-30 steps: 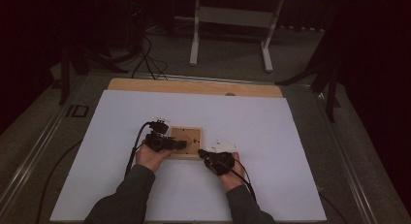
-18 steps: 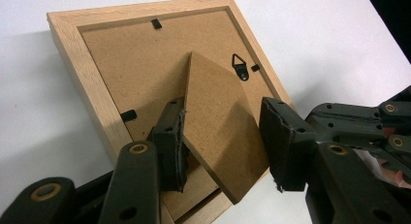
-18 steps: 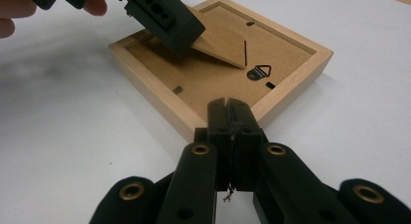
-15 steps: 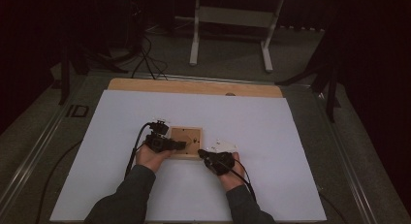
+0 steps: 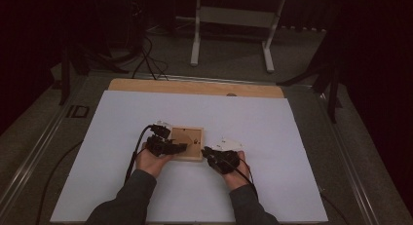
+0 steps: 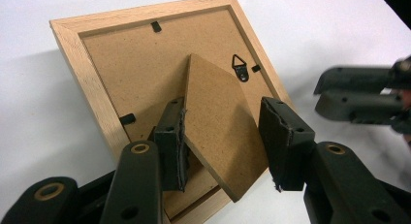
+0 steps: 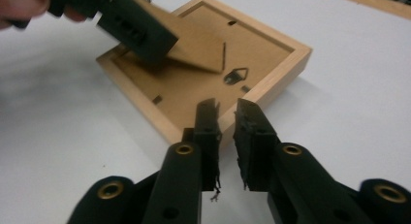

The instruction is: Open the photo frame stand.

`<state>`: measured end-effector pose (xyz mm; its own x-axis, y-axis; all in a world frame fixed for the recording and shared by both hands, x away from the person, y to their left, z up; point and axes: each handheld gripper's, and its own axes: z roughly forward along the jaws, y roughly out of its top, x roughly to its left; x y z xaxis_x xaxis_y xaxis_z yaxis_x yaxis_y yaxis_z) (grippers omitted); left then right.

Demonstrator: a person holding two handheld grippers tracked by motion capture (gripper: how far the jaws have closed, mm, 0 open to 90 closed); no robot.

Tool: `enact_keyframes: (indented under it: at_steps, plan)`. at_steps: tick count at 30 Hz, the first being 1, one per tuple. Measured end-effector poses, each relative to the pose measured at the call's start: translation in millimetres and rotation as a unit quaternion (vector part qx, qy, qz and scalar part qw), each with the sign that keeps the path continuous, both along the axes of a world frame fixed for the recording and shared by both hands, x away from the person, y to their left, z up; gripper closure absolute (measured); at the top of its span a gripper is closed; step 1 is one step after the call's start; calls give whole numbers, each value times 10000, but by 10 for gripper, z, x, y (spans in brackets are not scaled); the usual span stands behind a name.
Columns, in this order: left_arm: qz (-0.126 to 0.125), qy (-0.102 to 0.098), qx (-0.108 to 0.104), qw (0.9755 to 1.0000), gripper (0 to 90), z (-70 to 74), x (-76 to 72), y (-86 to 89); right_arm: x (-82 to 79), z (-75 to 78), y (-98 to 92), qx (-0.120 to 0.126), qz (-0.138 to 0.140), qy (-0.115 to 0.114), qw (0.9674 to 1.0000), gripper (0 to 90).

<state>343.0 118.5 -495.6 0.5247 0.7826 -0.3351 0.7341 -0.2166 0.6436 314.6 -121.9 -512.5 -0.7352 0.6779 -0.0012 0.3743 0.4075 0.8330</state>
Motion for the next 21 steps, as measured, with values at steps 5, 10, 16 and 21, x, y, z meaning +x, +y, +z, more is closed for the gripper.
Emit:
enact_keyframes:
  at_steps: [5,10,16,21]
  plan:
    - [-71,-349,201,9992,561,11,-127,-22,14,55,-42,75,34,21,10000,703]
    - [-96,-615,382,9973,562,13,-240,-39,23,71,-41,96,54,55,9999,647]
    - [-81,-783,477,9958,561,-13,-317,-43,30,88,-32,145,87,103,9998,608]
    - [-84,-941,552,9940,562,-15,-388,-51,40,102,-46,202,98,149,9996,567]
